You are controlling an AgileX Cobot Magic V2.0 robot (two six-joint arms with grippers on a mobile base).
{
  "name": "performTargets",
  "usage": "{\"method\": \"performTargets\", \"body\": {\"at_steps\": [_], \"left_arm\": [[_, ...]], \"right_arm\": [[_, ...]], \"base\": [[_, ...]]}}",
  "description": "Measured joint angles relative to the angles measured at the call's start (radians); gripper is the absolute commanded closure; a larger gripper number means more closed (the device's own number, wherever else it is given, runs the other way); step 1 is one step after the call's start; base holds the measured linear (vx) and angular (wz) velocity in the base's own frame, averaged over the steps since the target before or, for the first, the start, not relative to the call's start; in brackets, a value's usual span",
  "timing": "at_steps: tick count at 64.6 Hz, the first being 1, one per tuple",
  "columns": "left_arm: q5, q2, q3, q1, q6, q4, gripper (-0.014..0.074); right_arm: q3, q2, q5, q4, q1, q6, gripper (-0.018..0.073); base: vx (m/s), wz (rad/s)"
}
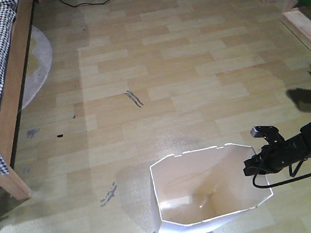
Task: Move trash bin to bedside with robot
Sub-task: 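Drive forward toward the bed, dragging the bin with the right gripper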
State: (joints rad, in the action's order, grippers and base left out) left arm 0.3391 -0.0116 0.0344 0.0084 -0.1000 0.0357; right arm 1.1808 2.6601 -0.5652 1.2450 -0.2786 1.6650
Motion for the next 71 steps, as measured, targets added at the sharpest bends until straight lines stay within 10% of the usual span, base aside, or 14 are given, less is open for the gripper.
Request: {"method": "performTargets", "body": {"at_steps": [71], "left_arm": [[0.0, 0.0, 0.0, 0.0, 0.0, 0.0, 0.0603]], "right_arm": [[0.0, 0.0, -0.005, 0.001, -0.001, 0.0, 0.0561]], "base": [[0.42, 0.08]]}}
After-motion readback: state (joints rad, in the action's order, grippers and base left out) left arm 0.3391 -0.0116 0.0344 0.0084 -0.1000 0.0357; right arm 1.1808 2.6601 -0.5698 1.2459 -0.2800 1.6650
